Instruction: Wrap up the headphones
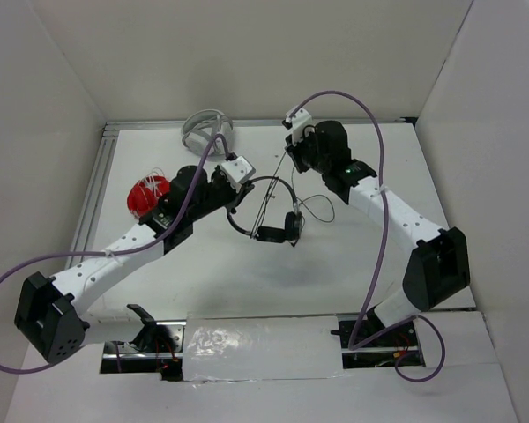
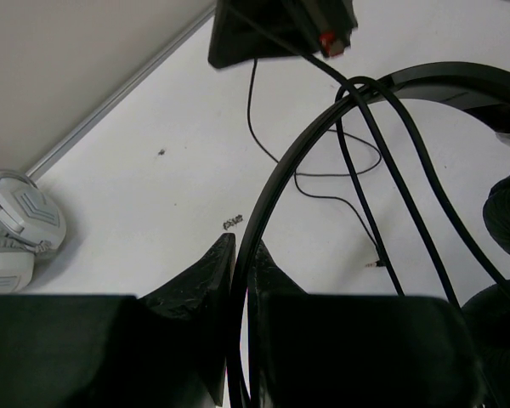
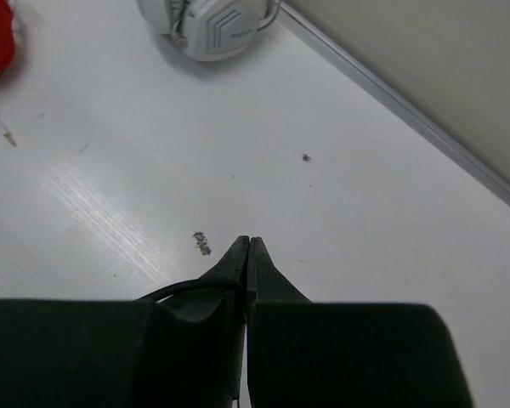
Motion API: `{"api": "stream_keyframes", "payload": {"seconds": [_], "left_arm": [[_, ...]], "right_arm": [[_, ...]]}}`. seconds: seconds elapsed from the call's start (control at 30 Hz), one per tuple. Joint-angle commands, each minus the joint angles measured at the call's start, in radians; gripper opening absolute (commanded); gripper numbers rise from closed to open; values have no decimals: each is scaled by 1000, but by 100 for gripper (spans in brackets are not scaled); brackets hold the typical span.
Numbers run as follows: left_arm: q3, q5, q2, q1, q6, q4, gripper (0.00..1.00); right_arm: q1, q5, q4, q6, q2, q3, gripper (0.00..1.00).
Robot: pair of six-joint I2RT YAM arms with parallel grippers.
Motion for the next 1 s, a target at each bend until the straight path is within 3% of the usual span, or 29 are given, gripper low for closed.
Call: {"api": "stream_keyframes", "payload": {"seconds": [0.0, 0.13, 0.47, 0.7, 0.83, 0.97], "left_arm": [[64, 71, -68, -7, -31, 24, 0], [113, -1, -74, -7, -30, -35, 0], [75, -57, -85, -6, -51, -48, 0], [56, 31, -109, -7, -60, -62, 0], [39, 150, -137, -7, -51, -58, 0], [44, 201, -134, -7, -84, -52, 0]], "right_arm": [[-18, -59, 78, 53, 6, -36, 4], [-35, -74, 186, 100, -72, -137, 1], [-75, -12, 238, 139, -190, -228, 0], [-112, -16, 206, 142, -175, -184, 0], [-114, -62, 148, 123, -113, -124, 0], [-114, -142, 192, 122, -100, -141, 2]]}}
